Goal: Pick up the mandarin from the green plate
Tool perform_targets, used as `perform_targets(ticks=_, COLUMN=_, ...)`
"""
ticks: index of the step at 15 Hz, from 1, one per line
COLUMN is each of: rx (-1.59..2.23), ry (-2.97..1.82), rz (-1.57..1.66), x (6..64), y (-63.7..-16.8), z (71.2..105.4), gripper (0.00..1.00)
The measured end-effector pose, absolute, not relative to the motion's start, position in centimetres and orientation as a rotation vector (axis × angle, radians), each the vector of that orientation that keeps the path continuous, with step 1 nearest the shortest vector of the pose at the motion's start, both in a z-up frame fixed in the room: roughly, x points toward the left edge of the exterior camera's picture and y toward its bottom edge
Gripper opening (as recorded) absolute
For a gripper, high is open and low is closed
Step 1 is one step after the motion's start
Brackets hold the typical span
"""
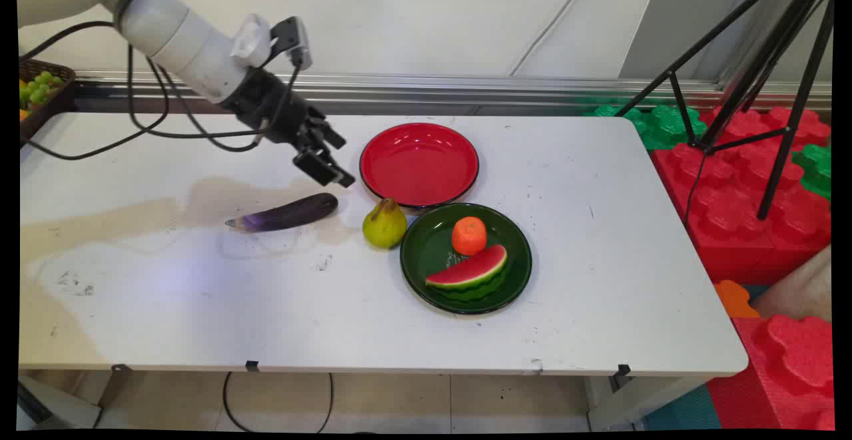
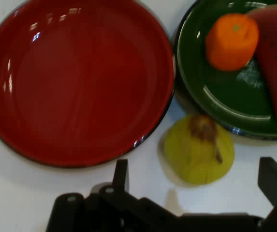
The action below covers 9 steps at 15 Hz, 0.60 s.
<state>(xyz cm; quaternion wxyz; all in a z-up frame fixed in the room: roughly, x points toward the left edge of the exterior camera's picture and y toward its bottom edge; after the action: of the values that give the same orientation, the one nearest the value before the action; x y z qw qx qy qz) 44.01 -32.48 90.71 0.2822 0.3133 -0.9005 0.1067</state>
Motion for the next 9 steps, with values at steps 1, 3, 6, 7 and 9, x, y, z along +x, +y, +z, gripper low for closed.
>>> perform_targets(ticks=1, rx=0.823, ry=-2.407, rz=0.285, x=43.4, y=-32.8, z=90.9, gripper=1.0)
perform_targets(ticks=3, rx=0.796, ry=-2.403, rz=0.281, x=42.3, y=-33.2, z=91.2, gripper=1.0)
perform_targets(ticks=6, rx=0.742, ry=-2.403, rz=0.27, x=40.2, y=-34.2, z=91.1, gripper=1.0)
perform_targets(ticks=7, rx=0.732, ry=-2.404, rz=0.266, x=39.7, y=-34.4, z=91.0, gripper=1.0)
perform_targets(ticks=9, rx=0.707, ry=-2.41, rz=0.26, x=38.6, y=-34.8, z=90.5, gripper=1.0)
